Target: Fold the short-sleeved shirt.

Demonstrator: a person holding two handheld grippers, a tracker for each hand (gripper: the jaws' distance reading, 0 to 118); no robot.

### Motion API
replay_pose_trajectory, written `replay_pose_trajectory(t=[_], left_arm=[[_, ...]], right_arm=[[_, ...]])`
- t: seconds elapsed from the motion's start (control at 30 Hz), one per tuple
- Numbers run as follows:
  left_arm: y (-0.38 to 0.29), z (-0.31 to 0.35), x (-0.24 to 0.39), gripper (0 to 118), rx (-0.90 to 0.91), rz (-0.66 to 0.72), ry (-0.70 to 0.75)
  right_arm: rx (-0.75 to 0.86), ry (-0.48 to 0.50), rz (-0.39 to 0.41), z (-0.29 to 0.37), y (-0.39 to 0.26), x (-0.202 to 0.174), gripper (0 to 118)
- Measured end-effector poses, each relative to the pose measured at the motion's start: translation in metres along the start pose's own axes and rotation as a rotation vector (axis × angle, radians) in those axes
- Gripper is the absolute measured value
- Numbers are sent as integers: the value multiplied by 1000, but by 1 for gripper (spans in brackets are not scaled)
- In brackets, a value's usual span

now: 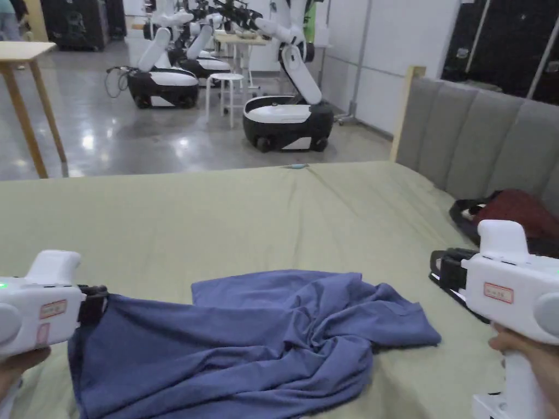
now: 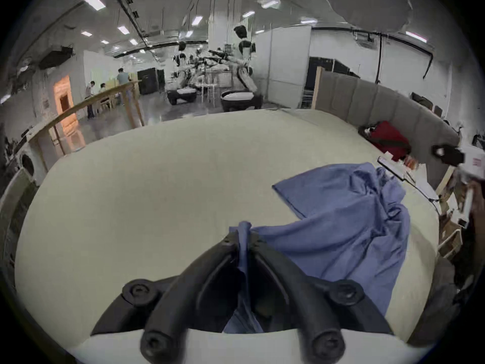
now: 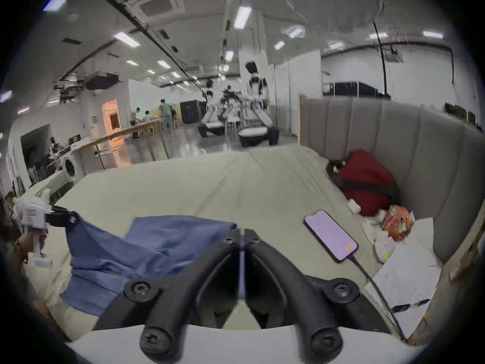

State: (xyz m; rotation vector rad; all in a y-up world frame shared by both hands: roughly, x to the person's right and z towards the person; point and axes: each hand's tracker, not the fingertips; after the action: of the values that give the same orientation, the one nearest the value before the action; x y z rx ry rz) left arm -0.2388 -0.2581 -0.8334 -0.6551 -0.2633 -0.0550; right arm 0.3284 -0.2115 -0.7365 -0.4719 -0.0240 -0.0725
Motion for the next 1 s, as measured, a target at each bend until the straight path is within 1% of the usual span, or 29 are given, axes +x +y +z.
replay_pose_trajectory(t=[0.03,0.07,0.1,0.13,0.17,0.2,0.23,0.3,0.4,0.43,0.47,0.5,0.53,0.57,0.6,0.67,0.7,0.73,0.77,0.8,0.83,0.87,0.9,0.93,1.0], left_arm=[[0,3,1,2,7,0,-6],[-1,4,3,2,8,7,-12],[-1,5,5,2,8,8,-15],[0,3,7,2,8,9,-15],[-1,3,9,2,7,8,-14],[-2,3,11,2,4,4,-11],[-3,3,13,2,1,7,-11],[-3,-1,13,2,-1,14,-12],[-4,-3,11,1,-6,24,-10],[-5,-3,11,2,-9,28,-7],[-6,-4,11,2,-13,36,-9],[-7,-4,11,2,-18,39,-9],[-7,-6,7,2,-21,40,-4],[-7,-6,7,2,-23,42,-1],[-8,-6,7,2,-24,44,-3],[-9,-7,3,2,-20,49,-8],[-9,-7,4,2,-20,49,-9],[-9,-7,4,2,-20,50,-10],[-9,-5,5,2,-15,54,-13],[-9,-4,2,2,-5,62,-19],[-8,0,0,2,11,77,-31],[-6,7,-1,2,50,88,-42],[-5,14,-2,2,101,86,-34],[-3,23,-5,2,170,79,-25],[7,42,-12,2,241,98,-54]], right_arm=[[-29,13,-9,-11,-2,13,42],[-72,9,-20,-23,-5,25,84],[-127,-2,-17,-35,-7,33,114],[-195,-7,-5,-49,-11,39,118],[-229,-14,9,-60,-16,42,118],[-242,3,30,-71,-22,43,118],[-291,-1,48,-84,-26,45,118],[-376,-43,71,-111,-38,50,118],[-466,-37,84,-140,-54,50,112],[-491,-18,94,-149,-60,49,102],[-518,-6,114,-150,-63,42,88],[-520,-11,130,-154,-67,38,81],[-512,5,149,-157,-71,32,69],[-499,35,173,-158,-74,25,40],[-465,-24,224,-150,-71,16,5],[-429,101,235,-144,-70,9,5],[-418,92,266,-144,-71,1,5],[-441,20,337,-142,-68,-10,5],[-432,13,375,-141,-68,-13,5],[-400,18,360,-136,-67,-15,5],[-373,42,308,-127,-62,-14,5],[-302,60,253,-113,-60,-20,5],[-242,83,217,-101,-54,-22,5],[-169,99,187,-85,-46,-24,5],[-24,110,130,-57,-25,-29,5]])
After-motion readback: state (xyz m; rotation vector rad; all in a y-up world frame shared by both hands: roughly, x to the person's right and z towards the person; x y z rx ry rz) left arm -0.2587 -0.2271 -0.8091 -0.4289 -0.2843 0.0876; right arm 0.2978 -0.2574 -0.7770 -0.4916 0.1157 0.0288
